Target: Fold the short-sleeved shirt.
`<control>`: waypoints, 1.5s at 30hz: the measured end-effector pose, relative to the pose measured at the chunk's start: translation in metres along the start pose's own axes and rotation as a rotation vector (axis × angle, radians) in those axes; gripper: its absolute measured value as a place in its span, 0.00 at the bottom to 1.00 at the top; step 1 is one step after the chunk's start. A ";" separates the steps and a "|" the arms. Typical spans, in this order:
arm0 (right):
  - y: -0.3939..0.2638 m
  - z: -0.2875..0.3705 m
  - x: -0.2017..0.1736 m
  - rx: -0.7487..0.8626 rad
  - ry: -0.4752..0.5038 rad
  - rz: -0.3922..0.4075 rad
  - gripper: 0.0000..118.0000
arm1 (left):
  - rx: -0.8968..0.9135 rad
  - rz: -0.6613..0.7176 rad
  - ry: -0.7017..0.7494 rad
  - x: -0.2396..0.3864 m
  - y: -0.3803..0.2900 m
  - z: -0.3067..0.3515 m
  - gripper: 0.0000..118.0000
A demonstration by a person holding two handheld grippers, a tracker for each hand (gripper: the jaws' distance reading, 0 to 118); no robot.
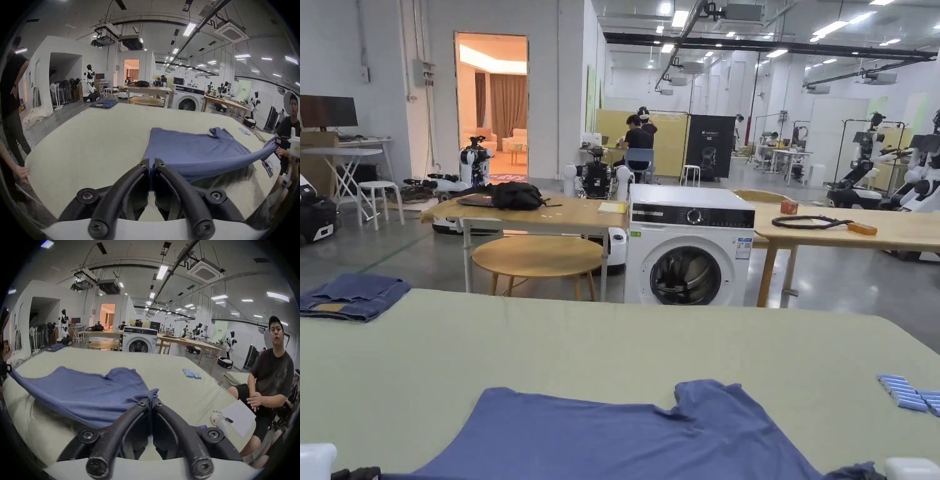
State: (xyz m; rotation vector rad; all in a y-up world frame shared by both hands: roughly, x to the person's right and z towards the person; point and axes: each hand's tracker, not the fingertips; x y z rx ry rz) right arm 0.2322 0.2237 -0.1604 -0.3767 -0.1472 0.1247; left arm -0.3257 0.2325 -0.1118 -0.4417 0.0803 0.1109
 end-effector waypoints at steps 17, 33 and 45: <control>-0.106 -0.024 -0.014 -0.369 0.048 0.042 0.37 | -0.336 0.016 -0.005 -0.023 -0.096 -0.056 0.05; -0.009 0.006 -0.084 0.052 0.094 -0.156 0.41 | 0.091 -0.040 -0.053 0.058 -0.026 -0.025 0.30; -0.002 0.012 -0.126 0.089 0.150 -0.120 0.00 | 0.039 -0.096 -0.058 0.084 -0.005 -0.022 0.00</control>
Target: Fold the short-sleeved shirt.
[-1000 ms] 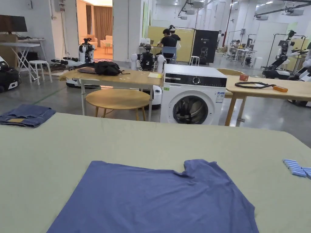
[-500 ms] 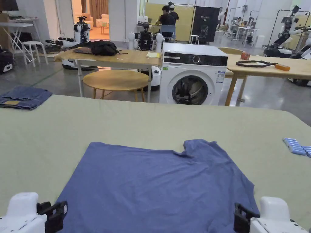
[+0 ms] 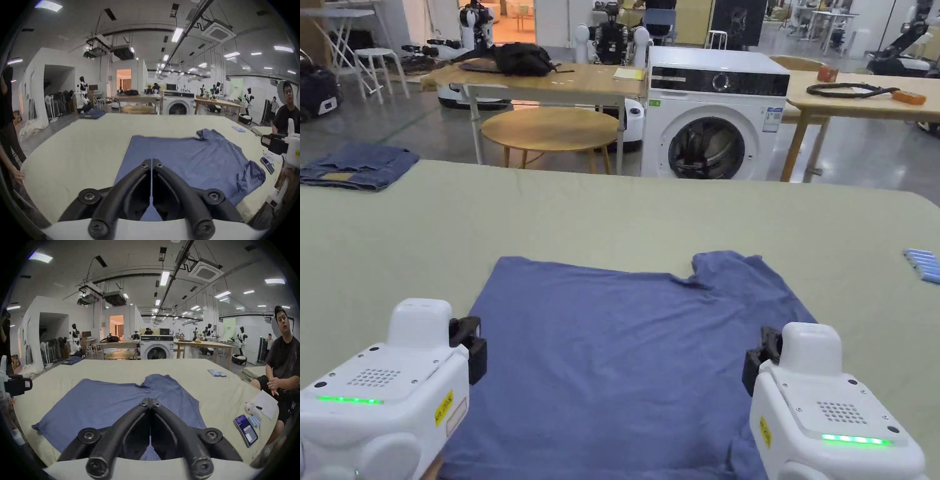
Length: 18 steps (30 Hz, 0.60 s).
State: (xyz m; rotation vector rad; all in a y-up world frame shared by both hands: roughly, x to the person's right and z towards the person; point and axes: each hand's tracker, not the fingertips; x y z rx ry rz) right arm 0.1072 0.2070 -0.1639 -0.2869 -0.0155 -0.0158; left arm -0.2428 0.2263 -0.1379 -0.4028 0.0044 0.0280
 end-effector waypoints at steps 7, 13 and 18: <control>-0.023 -0.008 0.003 -0.080 0.012 0.000 0.00 | -0.258 0.105 -0.043 -0.062 -0.029 0.007 0.00; -0.038 -0.017 0.004 -0.138 0.024 0.001 0.00 | -0.454 0.209 -0.023 -0.106 -0.051 0.002 0.23; -0.042 -0.016 0.003 -0.154 0.031 0.023 0.00 | -0.552 0.285 0.015 -0.118 -0.071 -0.015 0.46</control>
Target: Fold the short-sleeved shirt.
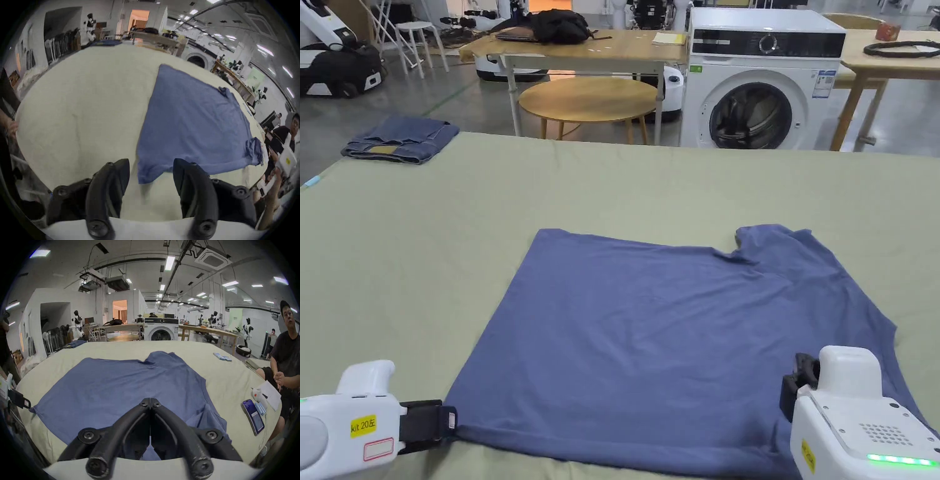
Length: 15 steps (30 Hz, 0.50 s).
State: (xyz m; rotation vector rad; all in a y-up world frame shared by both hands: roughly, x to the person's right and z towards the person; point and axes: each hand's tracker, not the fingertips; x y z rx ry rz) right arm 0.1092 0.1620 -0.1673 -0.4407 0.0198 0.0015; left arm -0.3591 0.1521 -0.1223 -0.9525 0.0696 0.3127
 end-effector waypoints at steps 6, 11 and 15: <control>-0.003 -0.002 0.005 -0.016 -0.001 0.014 0.00 | -0.088 -0.038 0.132 0.001 0.001 -0.047 0.46; -0.004 0.006 0.024 -0.032 -0.025 0.032 0.00 | -0.052 -0.131 0.113 0.020 -0.003 -0.049 0.02; -0.003 0.013 0.060 -0.115 -0.082 0.017 0.00 | -0.059 -0.164 0.120 0.021 -0.003 -0.048 0.00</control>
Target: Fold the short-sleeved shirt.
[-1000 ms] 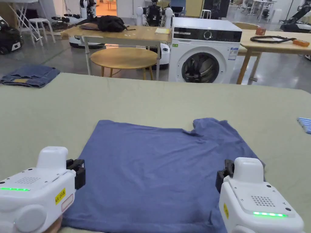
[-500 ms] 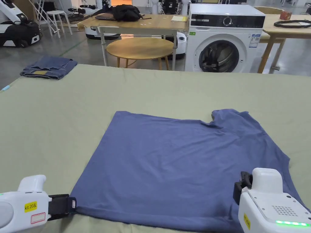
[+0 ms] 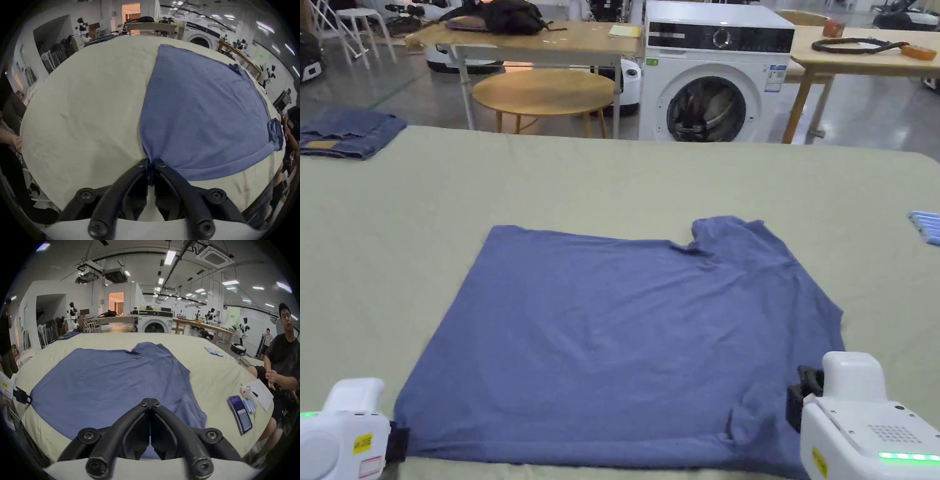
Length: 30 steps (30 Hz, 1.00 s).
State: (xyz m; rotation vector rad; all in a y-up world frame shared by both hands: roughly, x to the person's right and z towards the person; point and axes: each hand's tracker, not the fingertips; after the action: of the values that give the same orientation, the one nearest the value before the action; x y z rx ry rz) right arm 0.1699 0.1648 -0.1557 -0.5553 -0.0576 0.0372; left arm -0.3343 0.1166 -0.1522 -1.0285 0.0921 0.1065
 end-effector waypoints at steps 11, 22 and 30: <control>-0.039 -0.029 0.070 -0.424 -0.032 0.003 0.46 | 0.021 0.025 -0.030 -0.001 -0.007 0.011 0.00; -0.028 -0.025 0.073 -0.376 0.086 -0.101 0.05 | 0.117 0.060 -0.087 -0.005 0.000 0.039 0.00; 0.060 -0.041 0.071 -0.208 0.096 -0.131 0.05 | 0.258 0.060 -0.129 -0.003 0.090 0.049 0.00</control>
State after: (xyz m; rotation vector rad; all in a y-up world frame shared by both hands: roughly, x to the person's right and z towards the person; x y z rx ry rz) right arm 0.2424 0.1978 -0.2187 -0.7596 -0.0045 -0.1243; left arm -0.3476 0.2043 -0.2033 -0.7594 0.0186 0.2097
